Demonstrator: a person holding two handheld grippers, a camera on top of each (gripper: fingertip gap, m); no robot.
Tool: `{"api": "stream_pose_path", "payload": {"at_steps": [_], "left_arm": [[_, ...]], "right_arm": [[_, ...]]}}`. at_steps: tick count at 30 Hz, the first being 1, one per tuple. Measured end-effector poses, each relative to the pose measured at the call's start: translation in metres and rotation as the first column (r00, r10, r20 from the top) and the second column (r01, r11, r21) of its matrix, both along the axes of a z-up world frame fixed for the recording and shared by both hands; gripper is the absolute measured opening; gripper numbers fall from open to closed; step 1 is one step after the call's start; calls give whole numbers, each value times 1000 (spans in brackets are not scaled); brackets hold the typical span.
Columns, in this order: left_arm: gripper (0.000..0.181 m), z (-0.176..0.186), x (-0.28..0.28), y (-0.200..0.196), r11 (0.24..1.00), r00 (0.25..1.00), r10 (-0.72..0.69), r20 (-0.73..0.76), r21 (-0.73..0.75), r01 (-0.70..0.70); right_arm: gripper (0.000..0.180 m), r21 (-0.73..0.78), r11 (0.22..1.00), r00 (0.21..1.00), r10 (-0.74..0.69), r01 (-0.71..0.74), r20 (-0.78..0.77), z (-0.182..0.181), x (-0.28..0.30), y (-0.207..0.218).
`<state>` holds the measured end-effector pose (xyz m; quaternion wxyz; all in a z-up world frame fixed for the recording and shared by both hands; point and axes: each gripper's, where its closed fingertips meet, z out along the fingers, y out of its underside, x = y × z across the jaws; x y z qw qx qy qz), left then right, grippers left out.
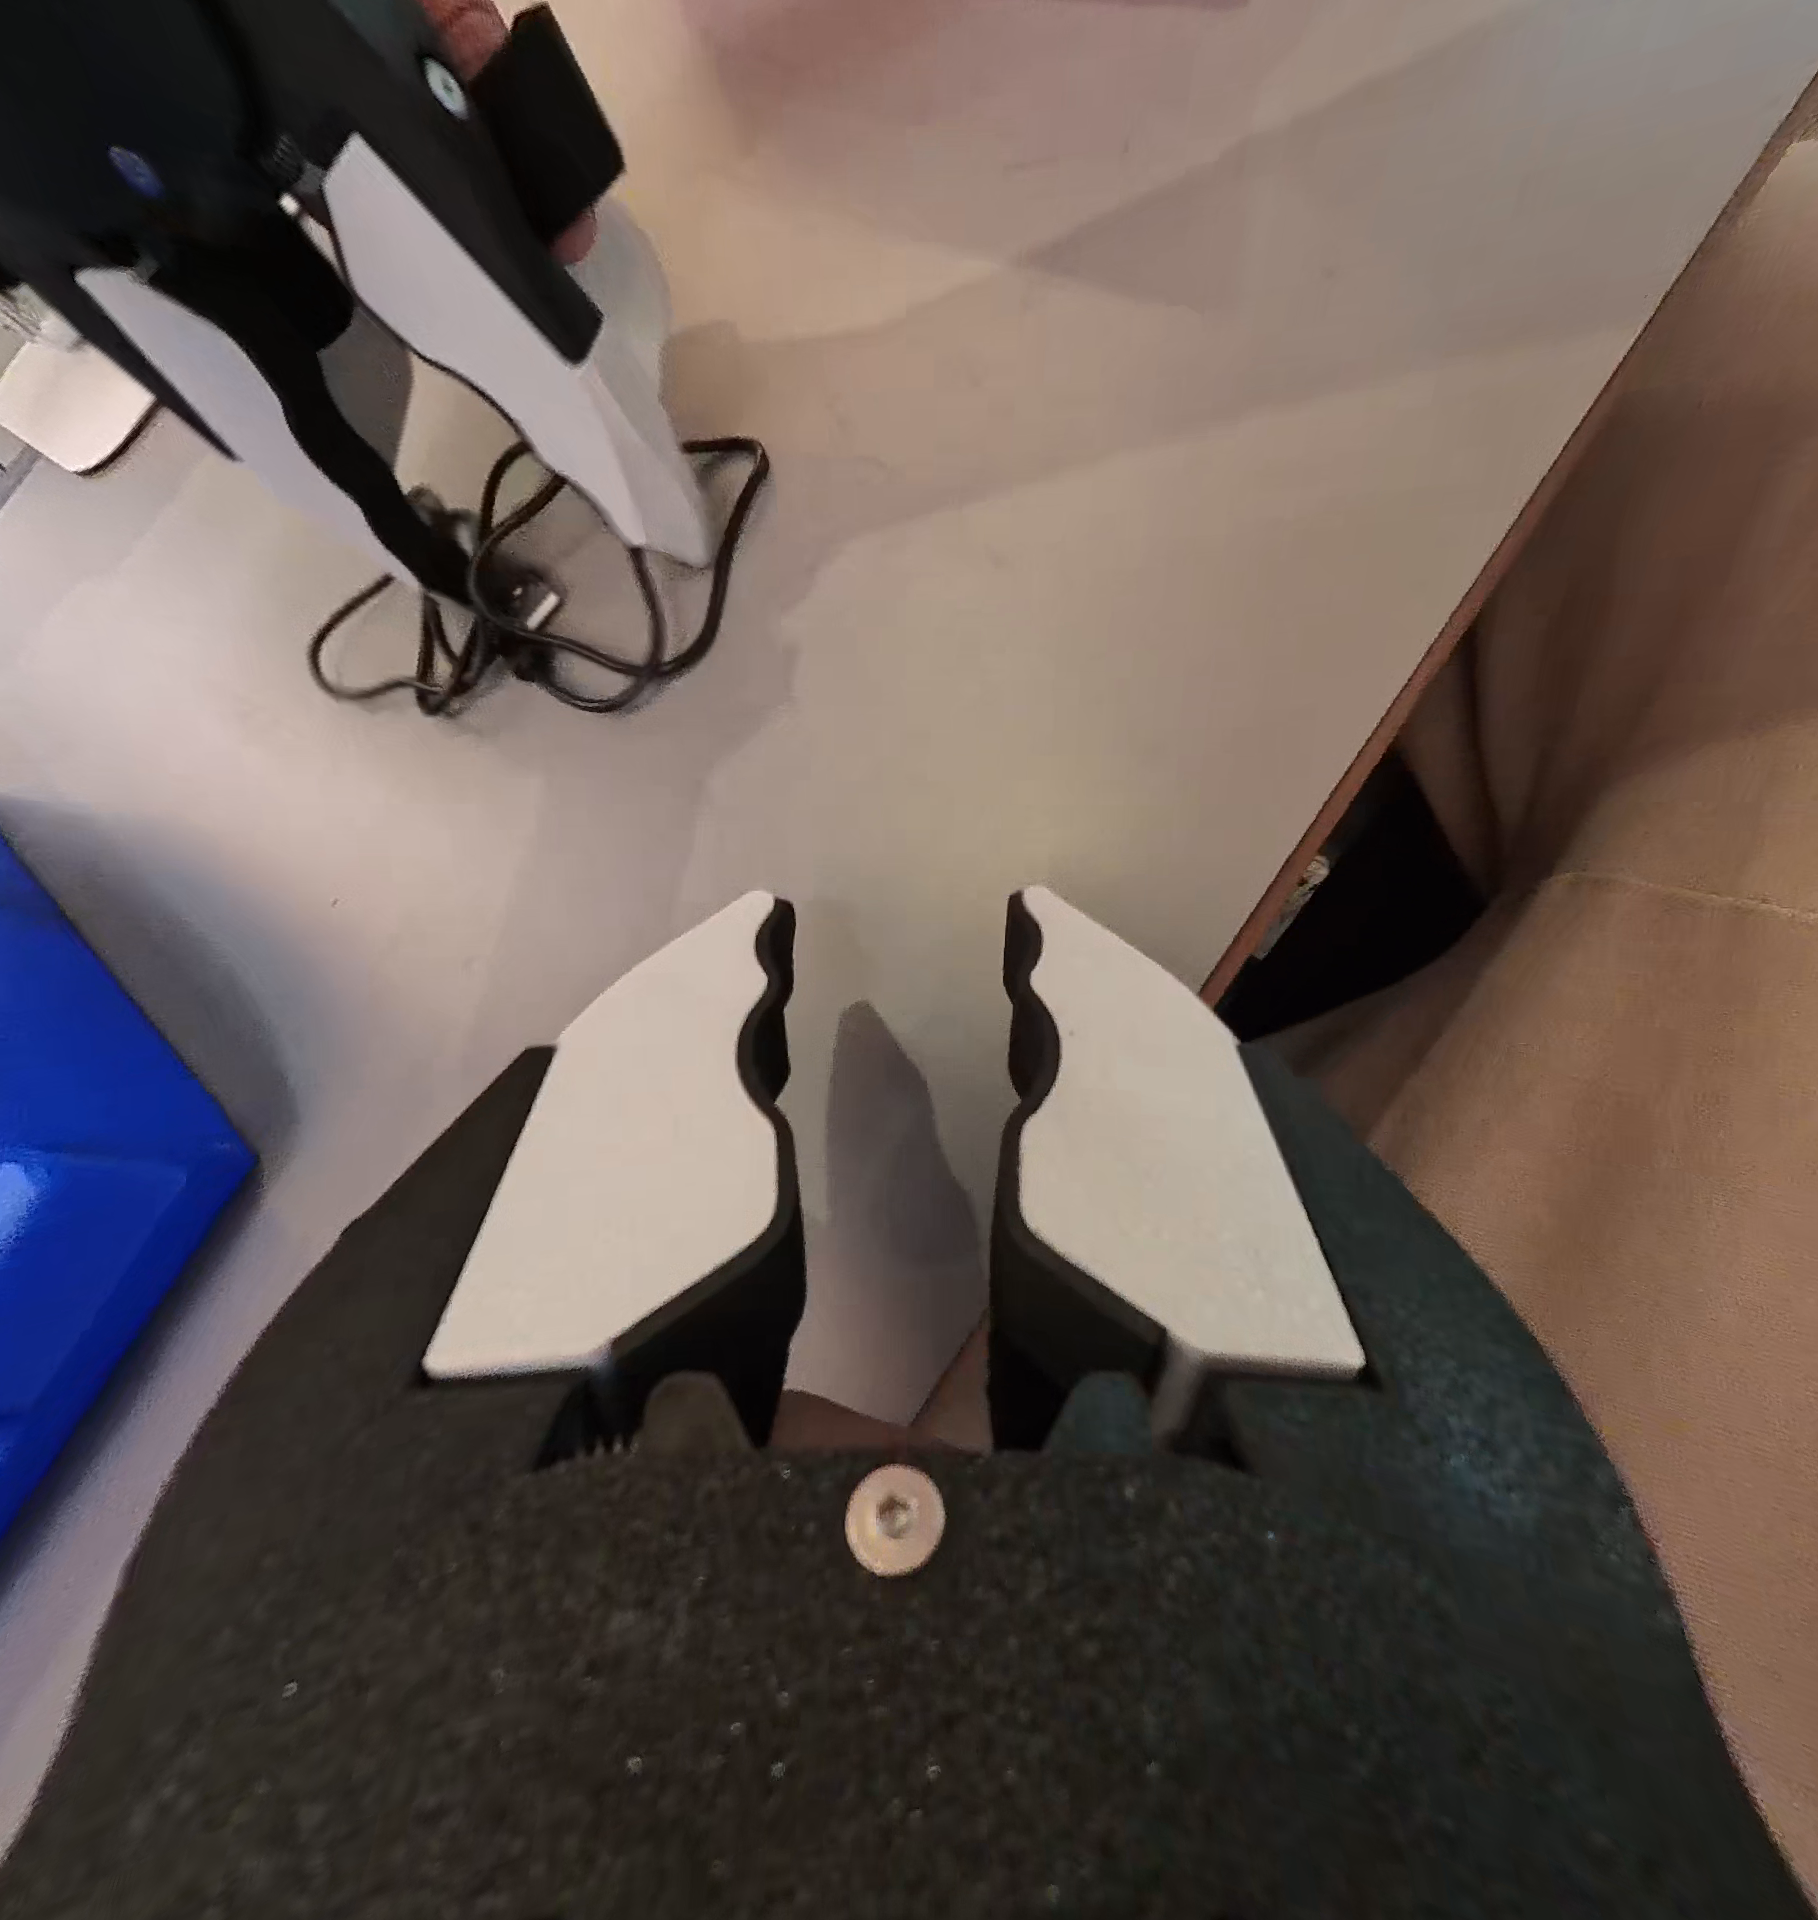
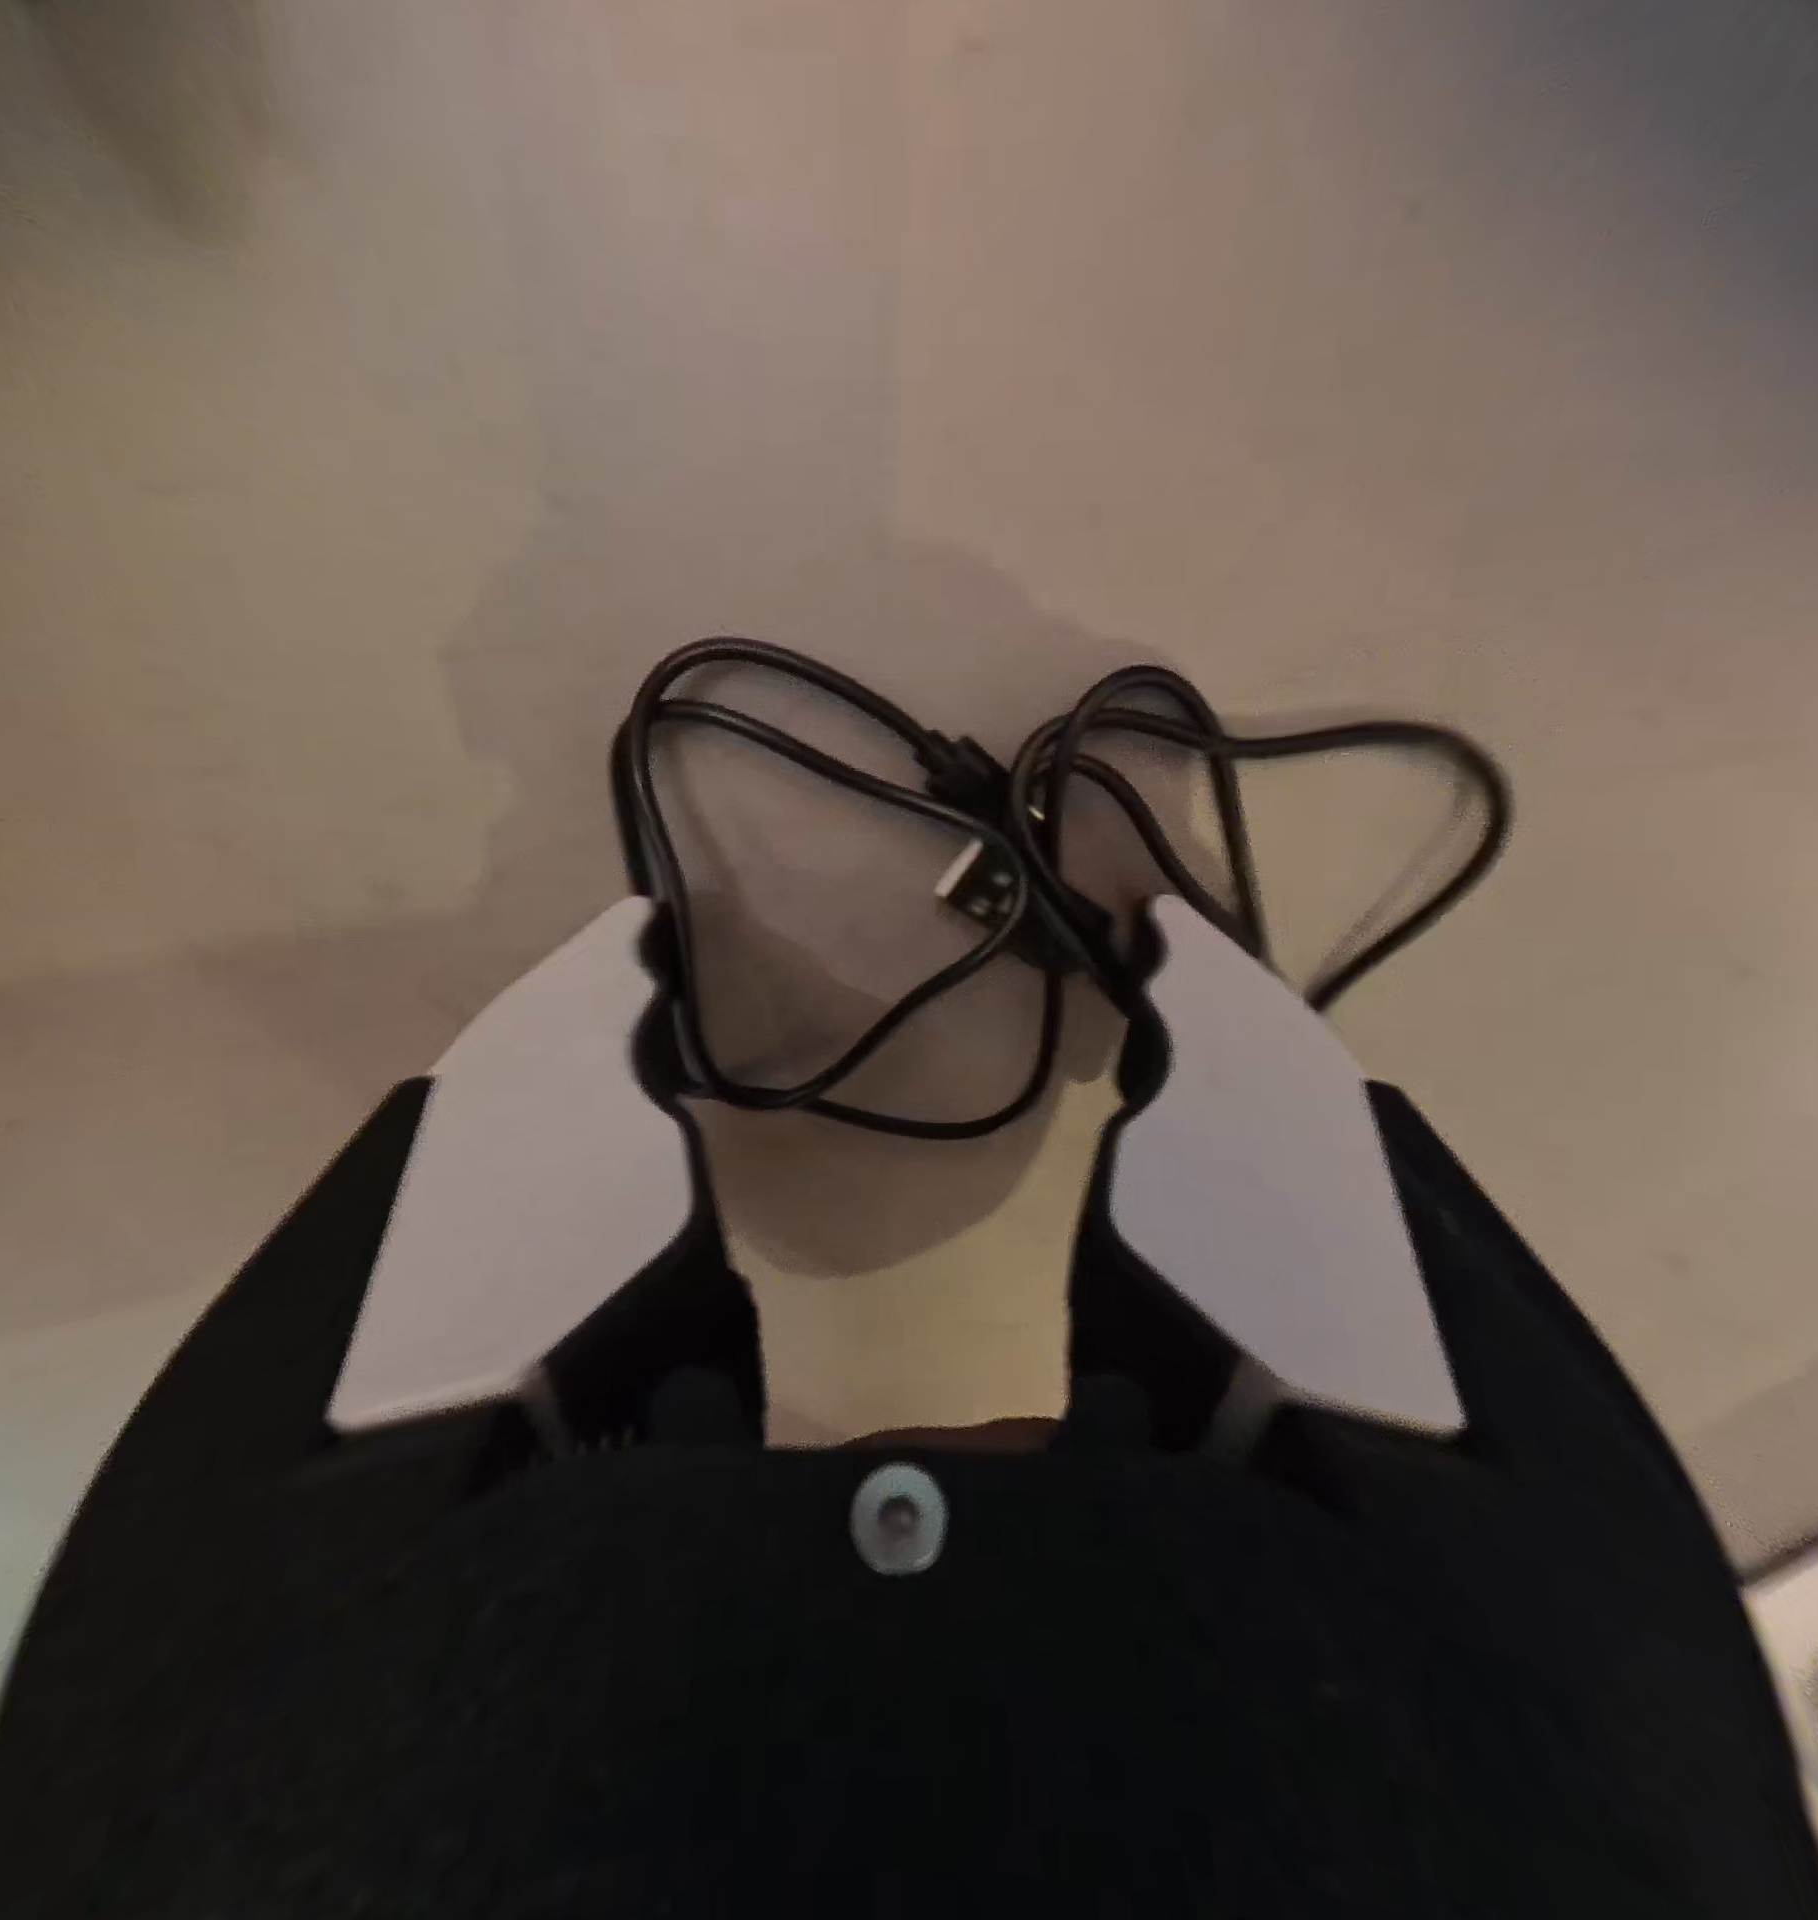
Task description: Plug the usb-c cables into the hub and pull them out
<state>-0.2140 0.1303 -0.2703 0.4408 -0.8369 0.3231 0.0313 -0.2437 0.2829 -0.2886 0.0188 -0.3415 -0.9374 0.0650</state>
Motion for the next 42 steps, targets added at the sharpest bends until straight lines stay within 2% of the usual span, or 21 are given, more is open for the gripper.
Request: {"api": "stream_pose_path", "payload": {"at_steps": [1,3,4,5,6,12,14,17,21,24,26,28,30,35,37,39,42], "left_arm": [[38,0,-2,0,1000,1000,5,-3,1,-5],[37,1,-3,0,1000,1000,9,9,0,-9],[36,2,-4,0,1000,1000,12,14,1,-12],[36,3,-5,0,1000,1000,16,15,4,-16],[35,3,-6,1,1000,1000,21,14,7,-21],[34,7,-5,3,999,1000,28,1,24,-28],[34,8,-1,4,999,1000,20,8,29,-20],[33,9,2,5,999,1000,15,-1,39,-15],[33,9,5,8,999,1000,6,-6,41,-6],[33,9,8,8,999,1000,-1,4,35,0],[33,9,9,8,1000,1000,2,31,21,-3],[33,12,10,8,1000,997,10,77,7,-10],[33,14,11,10,1000,995,9,103,10,-10],[33,14,16,13,1000,991,1,136,-5,0],[33,13,18,14,1000,992,-2,130,-6,3],[33,13,18,14,1000,993,-6,121,0,6],[33,14,14,16,1000,993,7,119,9,-8]], "right_arm": [[71,2,1000,1000,6,-6,-20,0,-1,2],[66,-16,1000,999,-13,12,-32,1,-3,2],[54,-18,1000,999,-15,14,-29,1,-2,3],[23,-19,1000,1000,1,-1,-21,2,1,2],[14,-26,1000,999,11,-12,-31,2,1,0],[13,63,997,993,-27,34,-111,5,11,0],[13,101,993,987,-37,53,-155,17,17,6],[14,115,986,962,-85,118,-260,64,30,16],[13,197,951,904,-142,237,-404,154,67,46],[13,242,892,859,-245,382,-450,208,122,79],[13,273,824,837,-372,497,-402,220,176,102],[13,241,759,792,-545,606,-275,208,233,111],[13,184,704,727,-673,686,-133,179,276,109],[13,179,628,635,-772,757,24,93,326,124],[13,188,621,624,-780,761,48,67,331,133],[14,248,603,606,-792,758,72,47,341,145],[14,373,597,622,-780,710,66,27,356,166]]}}
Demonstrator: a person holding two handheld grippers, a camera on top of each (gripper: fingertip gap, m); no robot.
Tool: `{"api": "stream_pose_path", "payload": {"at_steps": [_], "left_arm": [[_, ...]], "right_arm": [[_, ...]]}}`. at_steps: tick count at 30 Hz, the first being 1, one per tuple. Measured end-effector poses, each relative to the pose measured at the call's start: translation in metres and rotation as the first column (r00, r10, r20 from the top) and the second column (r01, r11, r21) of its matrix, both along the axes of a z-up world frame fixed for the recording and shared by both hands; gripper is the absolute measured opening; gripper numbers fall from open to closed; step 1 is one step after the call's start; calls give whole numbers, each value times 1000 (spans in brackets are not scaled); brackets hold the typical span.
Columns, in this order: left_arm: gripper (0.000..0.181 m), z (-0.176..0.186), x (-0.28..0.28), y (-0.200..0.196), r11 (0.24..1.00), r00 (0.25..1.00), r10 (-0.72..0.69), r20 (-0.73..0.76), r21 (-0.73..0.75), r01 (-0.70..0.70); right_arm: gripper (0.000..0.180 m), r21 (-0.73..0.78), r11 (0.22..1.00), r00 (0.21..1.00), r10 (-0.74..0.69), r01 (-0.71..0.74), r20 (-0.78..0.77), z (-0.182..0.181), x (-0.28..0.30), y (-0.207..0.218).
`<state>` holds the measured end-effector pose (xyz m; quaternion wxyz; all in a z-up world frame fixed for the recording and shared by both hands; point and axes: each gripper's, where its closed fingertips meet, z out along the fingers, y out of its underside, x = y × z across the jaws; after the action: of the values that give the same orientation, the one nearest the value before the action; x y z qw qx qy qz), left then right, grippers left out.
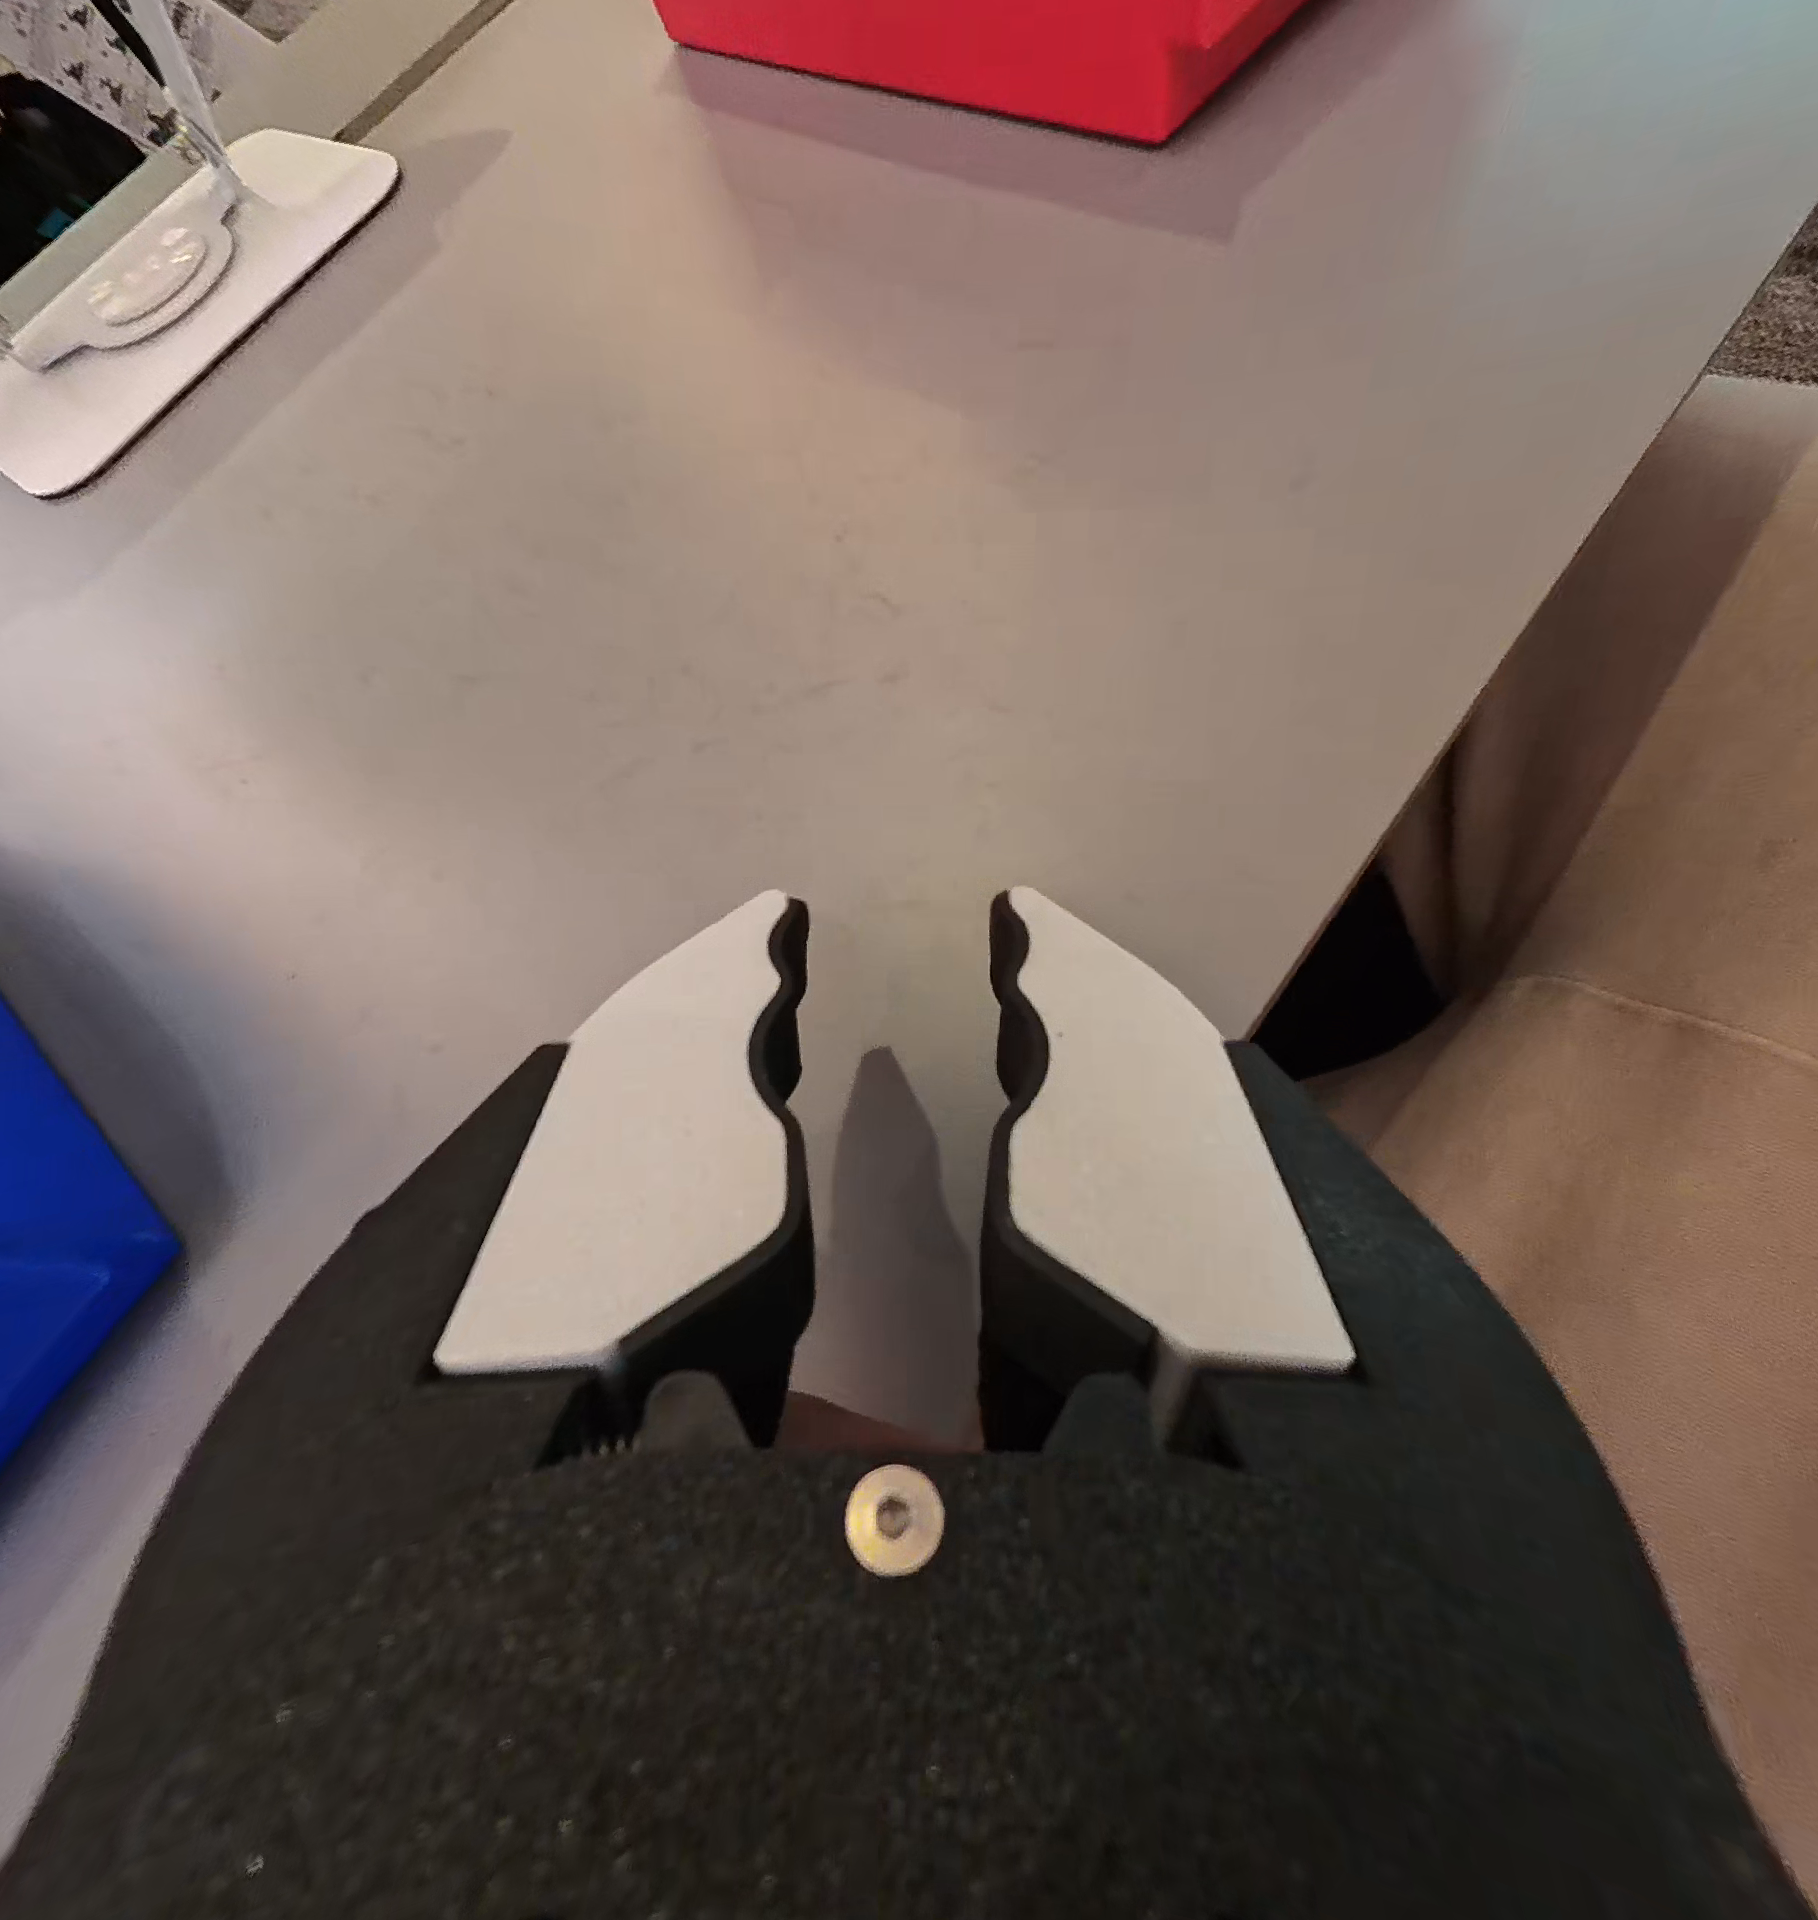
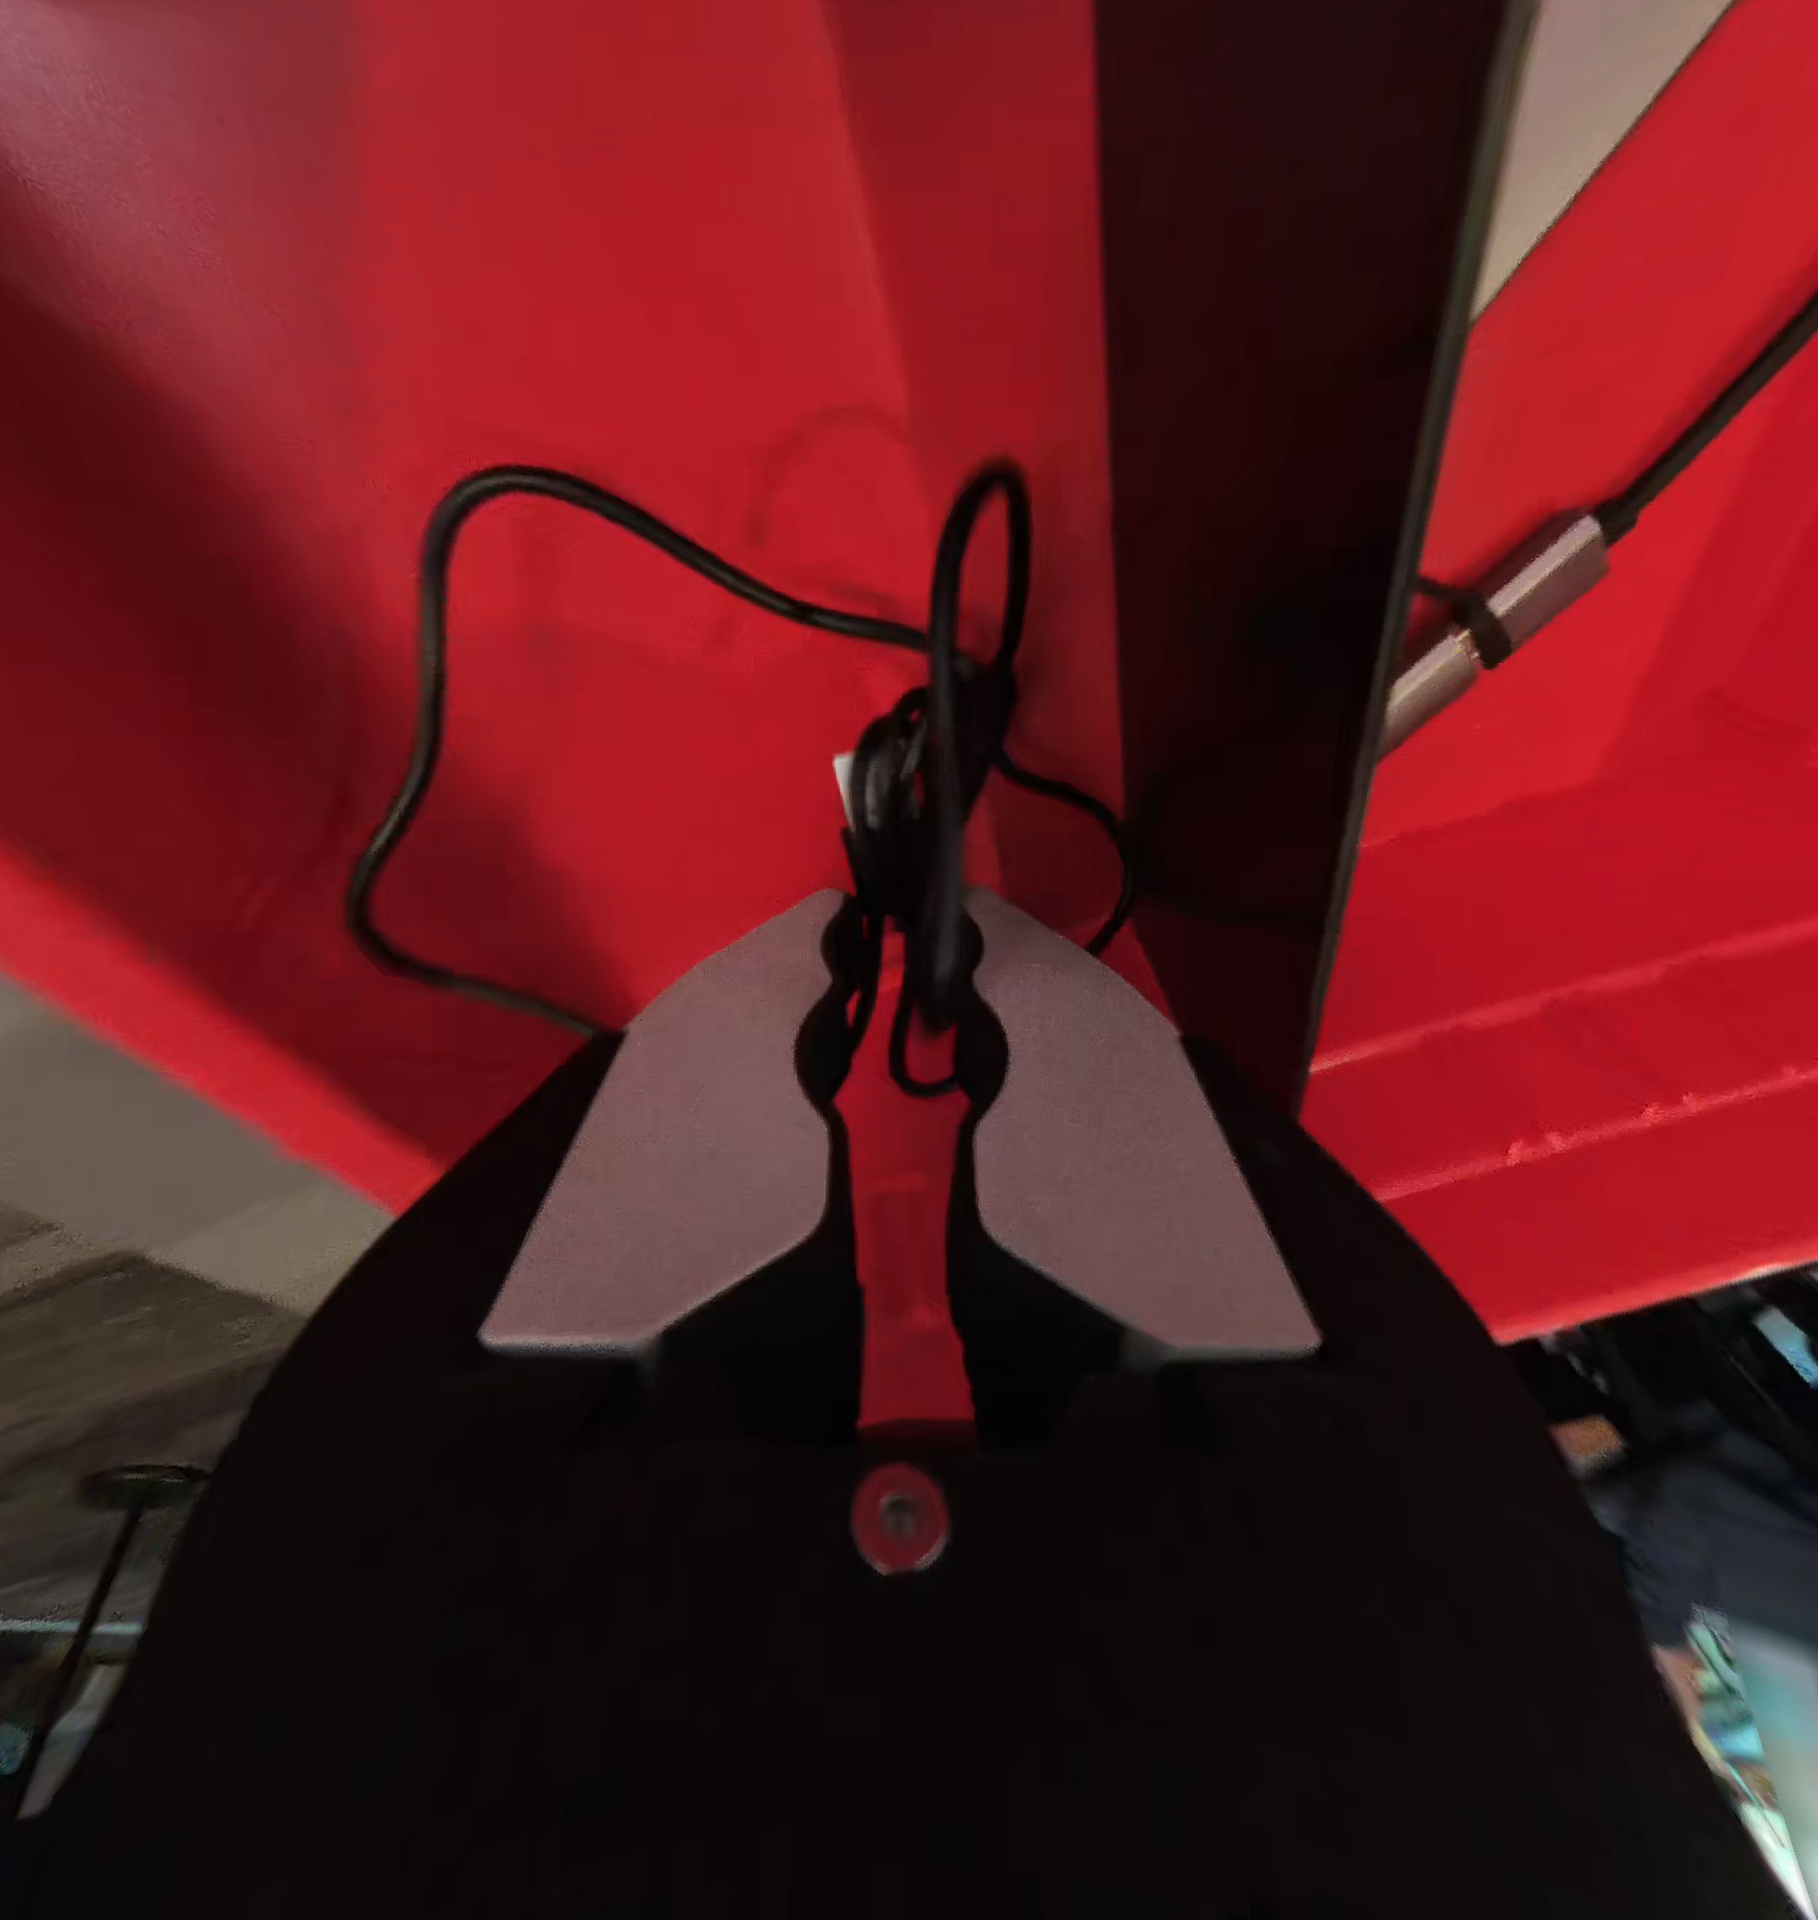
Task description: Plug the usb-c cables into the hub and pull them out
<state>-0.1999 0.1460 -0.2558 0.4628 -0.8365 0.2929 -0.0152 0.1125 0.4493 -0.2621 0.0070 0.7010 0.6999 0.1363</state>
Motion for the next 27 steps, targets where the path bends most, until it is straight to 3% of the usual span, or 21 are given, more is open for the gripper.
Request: {"api": "stream_pose_path", "payload": {"at_steps": [4,6,9,12,14,16,18,20,22,27], "left_arm": [[33,-1,-3,1,1000,1000,6,23,-16,-6],[33,-2,-4,0,1000,1000,9,24,-18,-8],[34,1,-3,-2,1000,999,3,36,-10,-2],[35,4,-1,-3,1000,998,-3,55,-8,3],[35,5,-1,-3,1000,998,-2,70,-8,2],[35,5,0,-3,1000,994,1,106,-25,2],[36,6,2,-3,999,988,-3,152,-41,9],[37,9,1,-3,999,984,-2,176,-35,8],[38,12,1,-3,999,979,-12,206,-34,20],[38,26,-2,-4,999,955,-40,294,-24,49]], "right_arm": [[17,-18,999,999,-32,32,-19,-15,5,-3],[37,-33,997,997,-67,66,-37,-7,8,-8],[42,4,992,978,-126,128,-166,31,2,-12],[42,91,979,908,-130,181,-399,85,-15,-26],[41,118,969,778,-100,219,-621,115,-40,-54],[34,39,969,533,-100,242,-840,127,-77,-99],[27,-109,970,292,-172,219,-941,112,-109,-152],[31,-226,962,176,-251,153,-952,78,-136,-203],[33,-277,956,164,-289,93,-943,48,-158,-248],[33,-249,966,252,-225,-65,-941,13,-183,-317]]}}
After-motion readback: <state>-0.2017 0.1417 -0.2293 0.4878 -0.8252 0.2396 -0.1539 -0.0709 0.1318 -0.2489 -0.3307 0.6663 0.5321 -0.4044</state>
